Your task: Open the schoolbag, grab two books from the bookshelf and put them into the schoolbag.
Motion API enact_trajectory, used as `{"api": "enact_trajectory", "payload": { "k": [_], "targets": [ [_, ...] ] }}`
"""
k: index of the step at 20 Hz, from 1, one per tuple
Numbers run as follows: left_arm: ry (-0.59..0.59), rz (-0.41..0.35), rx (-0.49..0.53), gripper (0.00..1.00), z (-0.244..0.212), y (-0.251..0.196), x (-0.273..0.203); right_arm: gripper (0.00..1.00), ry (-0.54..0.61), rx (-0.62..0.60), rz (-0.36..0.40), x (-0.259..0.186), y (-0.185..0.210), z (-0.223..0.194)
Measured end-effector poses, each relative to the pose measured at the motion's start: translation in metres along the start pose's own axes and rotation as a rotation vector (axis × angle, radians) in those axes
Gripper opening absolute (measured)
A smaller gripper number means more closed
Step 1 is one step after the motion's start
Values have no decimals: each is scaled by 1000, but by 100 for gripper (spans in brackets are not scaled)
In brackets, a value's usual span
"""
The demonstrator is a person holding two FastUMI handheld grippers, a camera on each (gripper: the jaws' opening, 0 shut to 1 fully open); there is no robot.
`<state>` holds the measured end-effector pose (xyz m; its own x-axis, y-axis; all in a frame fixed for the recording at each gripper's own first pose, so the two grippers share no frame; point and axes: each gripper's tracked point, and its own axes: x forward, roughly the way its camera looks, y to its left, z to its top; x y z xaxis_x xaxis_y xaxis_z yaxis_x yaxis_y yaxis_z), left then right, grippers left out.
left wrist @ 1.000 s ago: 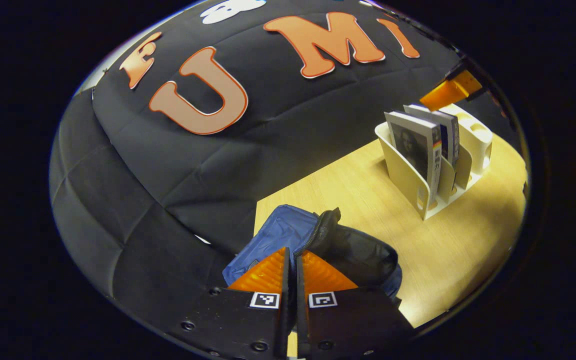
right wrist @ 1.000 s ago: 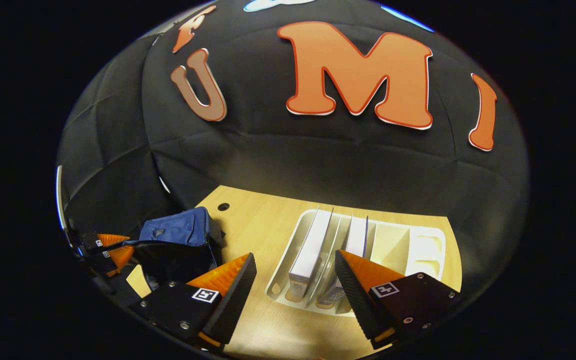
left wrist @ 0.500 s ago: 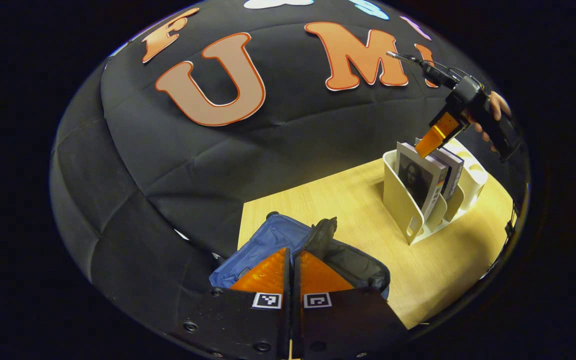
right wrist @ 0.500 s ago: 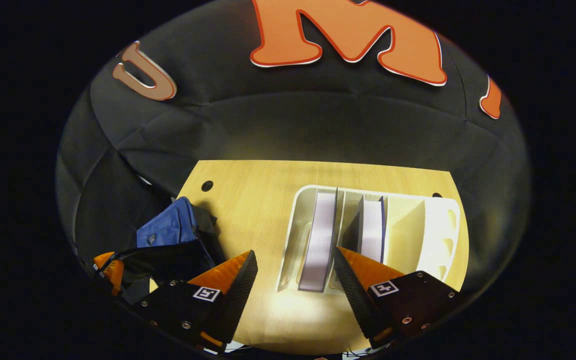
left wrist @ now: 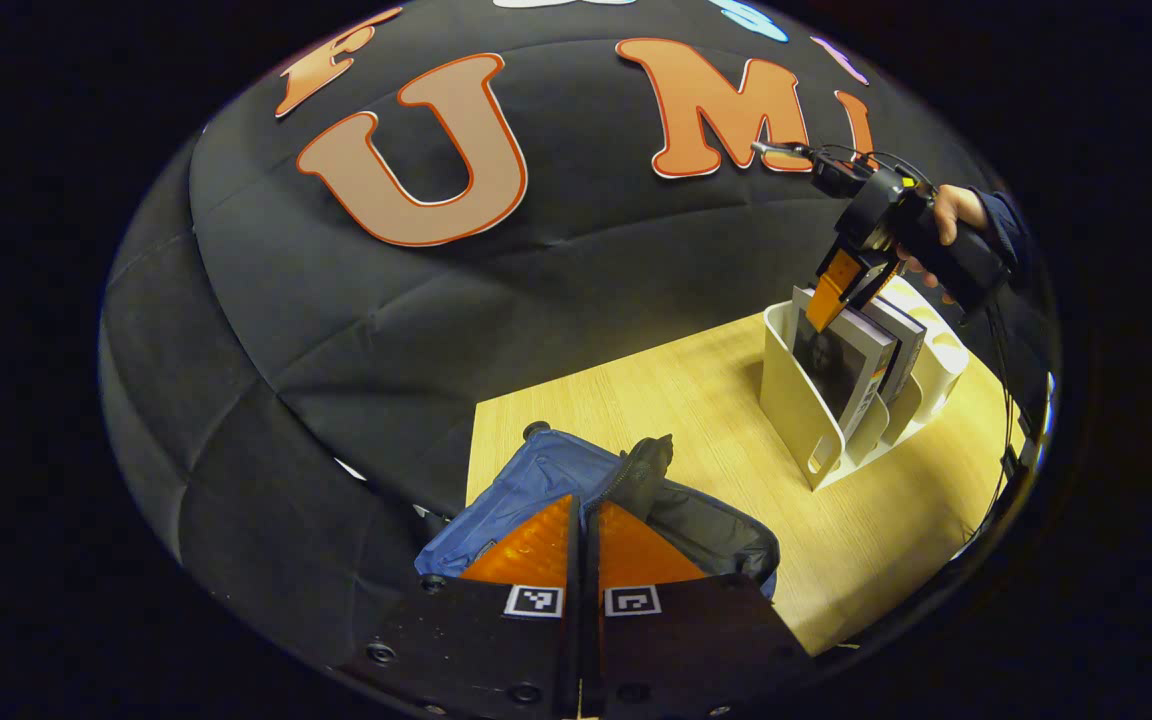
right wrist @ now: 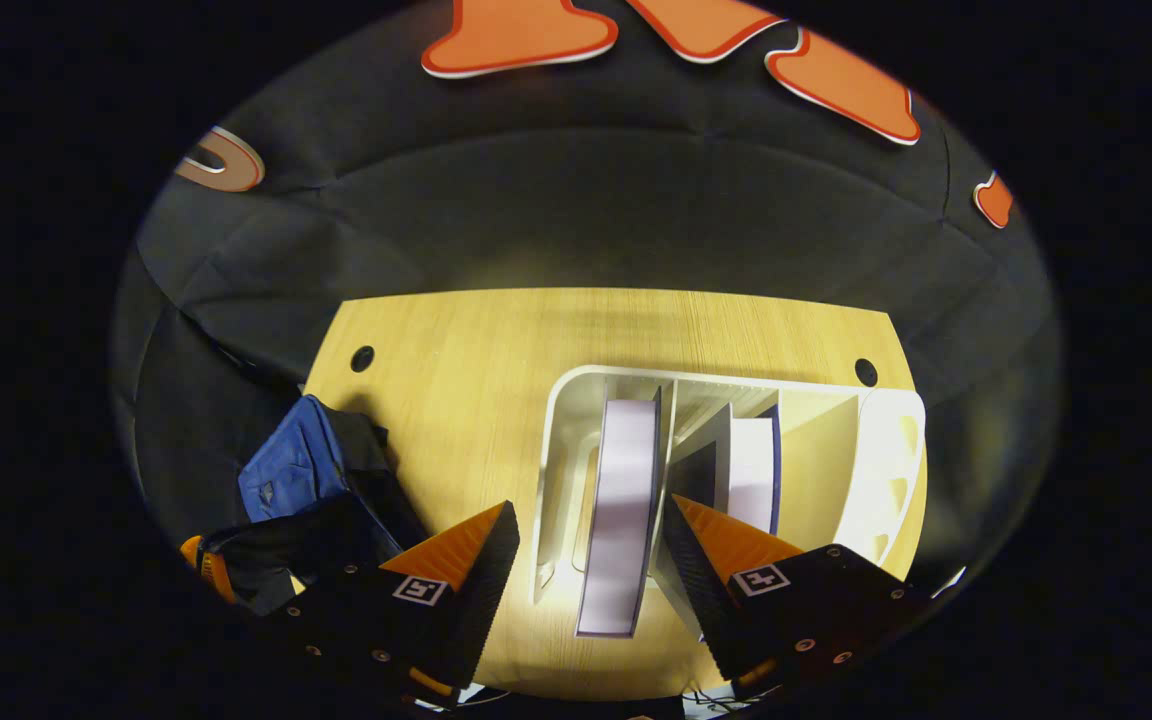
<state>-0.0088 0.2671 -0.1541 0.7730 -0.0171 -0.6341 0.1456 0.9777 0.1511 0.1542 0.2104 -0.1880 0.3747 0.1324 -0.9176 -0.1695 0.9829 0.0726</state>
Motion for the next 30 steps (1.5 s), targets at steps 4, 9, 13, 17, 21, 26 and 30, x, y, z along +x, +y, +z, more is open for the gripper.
{"api": "enact_trajectory", "payload": {
  "k": [4, 9, 13, 17, 21, 26, 30],
  "targets": [
    [-2, -15, 0, 1, -1, -1, 0, 68, 139, 44, -8, 21, 2, -10],
    [-7, -21, -25, 1, -6, 0, 1, 40, 203, 45, -77, 30, -10, -14],
    [-9, -27, -48, 1, -9, -1, 3, 34, 227, 44, -49, 27, -9, -16],
    [-7, -35, -62, 1, -12, -4, 3, 40, 204, 57, -31, 10, -18, -10],
    [-6, -36, -60, 1, -11, -4, 5, 29, 182, 62, 18, -18, -27, -3],
    [-2, -36, -59, 1, -11, -5, 4, 28, 109, 61, 117, -71, -28, 6],
    [2, -38, -49, 1, -10, -6, 4, 28, 24, 69, 203, -113, -28, 8]
  ]
}}
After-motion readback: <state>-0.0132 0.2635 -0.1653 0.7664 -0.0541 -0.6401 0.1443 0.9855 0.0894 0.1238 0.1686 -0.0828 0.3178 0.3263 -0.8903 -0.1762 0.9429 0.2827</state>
